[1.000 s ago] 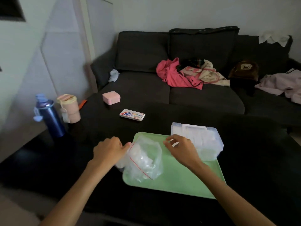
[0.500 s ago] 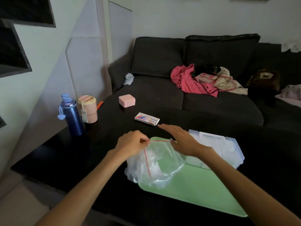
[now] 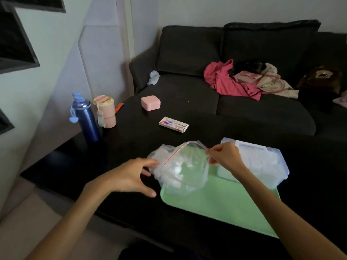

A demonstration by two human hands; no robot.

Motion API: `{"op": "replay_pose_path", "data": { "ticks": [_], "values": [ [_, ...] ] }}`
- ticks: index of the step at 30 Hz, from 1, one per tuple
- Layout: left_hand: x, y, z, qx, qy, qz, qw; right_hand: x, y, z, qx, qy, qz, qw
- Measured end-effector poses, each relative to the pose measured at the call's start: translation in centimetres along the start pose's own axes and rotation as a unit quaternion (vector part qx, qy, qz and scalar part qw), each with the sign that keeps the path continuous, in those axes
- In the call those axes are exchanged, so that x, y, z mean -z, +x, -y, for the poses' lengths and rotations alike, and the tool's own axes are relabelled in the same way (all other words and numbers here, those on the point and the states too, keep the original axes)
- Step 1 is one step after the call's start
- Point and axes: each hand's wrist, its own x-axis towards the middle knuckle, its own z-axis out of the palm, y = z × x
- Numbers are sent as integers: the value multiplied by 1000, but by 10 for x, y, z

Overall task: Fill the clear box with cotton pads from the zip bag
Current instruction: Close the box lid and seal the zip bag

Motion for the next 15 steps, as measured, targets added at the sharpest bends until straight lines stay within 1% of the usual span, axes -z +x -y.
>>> {"op": "replay_pose_path", "data": {
  "ticks": [1, 3, 5, 6, 8, 9, 10, 11, 12, 13, 14, 15],
  "values": [
    [-11, -1, 1, -8, -10, -48, 999, -3, -2, 2, -11, 26, -7, 1000],
    [-26, -3, 0, -29, -18, -165, 986, -11, -4, 7, -46, 109, -5, 993],
    [-29, -5, 4, -48, -40, -252, 966, -19, -7, 15, -70, 187, 25, 980],
    [-27, -6, 6, -60, -72, -276, 957, -20, -8, 19, -78, 227, 50, 969],
    [-18, -10, 12, -74, -126, -306, 941, -18, -11, 23, -99, 308, 128, 937],
    [-12, -13, 15, -72, -130, -321, 935, -15, -13, 22, -90, 339, 174, 920],
    [-6, -15, 19, -66, -124, -332, 933, -13, -14, 20, -55, 344, 208, 914],
    [-5, -17, 24, -56, -117, -336, 933, -13, -18, 13, -1, 310, 223, 924],
    [0, -19, 29, -48, -111, -342, 932, -16, -19, 12, 62, 238, 212, 946],
    [-1, -20, 34, -41, -115, -346, 930, -19, -23, 7, 110, 152, 175, 967],
    [2, -21, 39, -39, -121, -356, 926, -22, -24, 9, 152, 78, 126, 977],
    [3, -22, 42, -39, -128, -365, 921, -24, -25, 8, 192, 24, 84, 977]
  ]
}}
